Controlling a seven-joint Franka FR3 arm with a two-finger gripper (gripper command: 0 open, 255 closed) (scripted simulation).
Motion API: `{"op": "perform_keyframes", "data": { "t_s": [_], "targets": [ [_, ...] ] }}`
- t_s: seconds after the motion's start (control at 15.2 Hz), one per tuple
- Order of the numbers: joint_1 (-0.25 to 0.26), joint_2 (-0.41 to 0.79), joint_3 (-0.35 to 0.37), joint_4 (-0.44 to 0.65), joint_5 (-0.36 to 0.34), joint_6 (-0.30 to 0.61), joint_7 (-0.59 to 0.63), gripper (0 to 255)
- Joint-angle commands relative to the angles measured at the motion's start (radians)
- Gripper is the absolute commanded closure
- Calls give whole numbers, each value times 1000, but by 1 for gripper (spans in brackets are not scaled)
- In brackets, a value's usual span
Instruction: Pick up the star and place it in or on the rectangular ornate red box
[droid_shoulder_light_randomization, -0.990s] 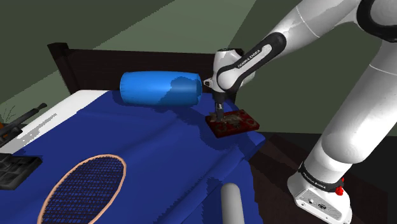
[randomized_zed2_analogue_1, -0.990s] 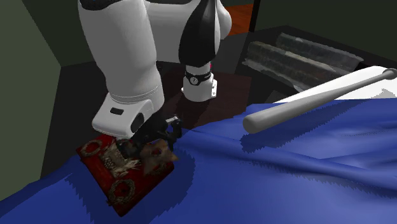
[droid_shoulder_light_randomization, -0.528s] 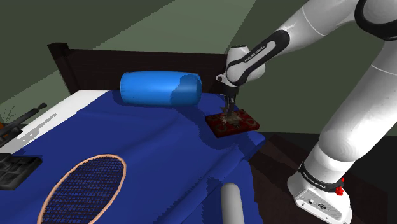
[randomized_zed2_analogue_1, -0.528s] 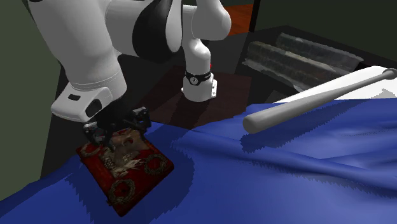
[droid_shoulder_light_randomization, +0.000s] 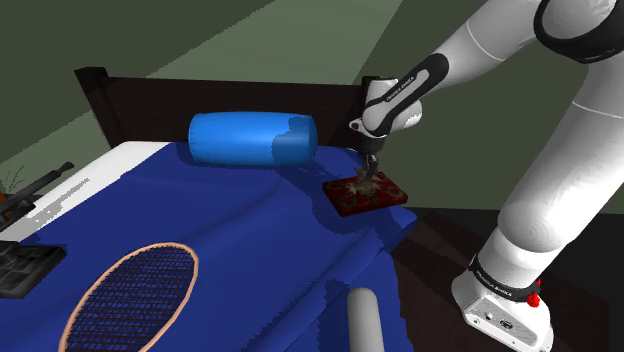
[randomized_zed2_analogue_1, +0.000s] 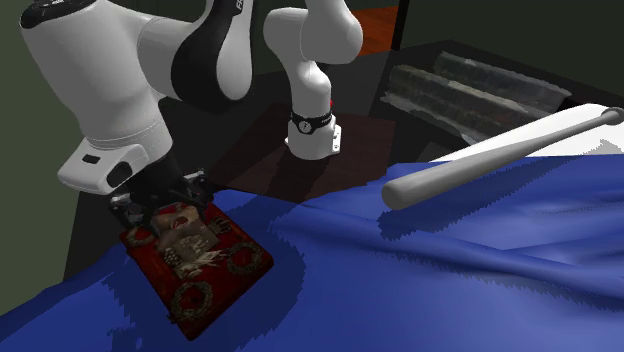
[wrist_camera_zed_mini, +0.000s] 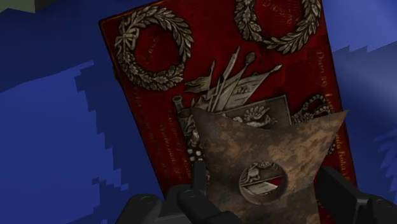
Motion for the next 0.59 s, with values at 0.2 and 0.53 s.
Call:
{"op": "perform_keyframes", "data": {
  "t_s": [0.2,0.53],
  "targets": [
    [-1,60,-1,-9,4,69,-6,255],
    [-2,121,0,-14,9,136,-9,255]
  ]
}}
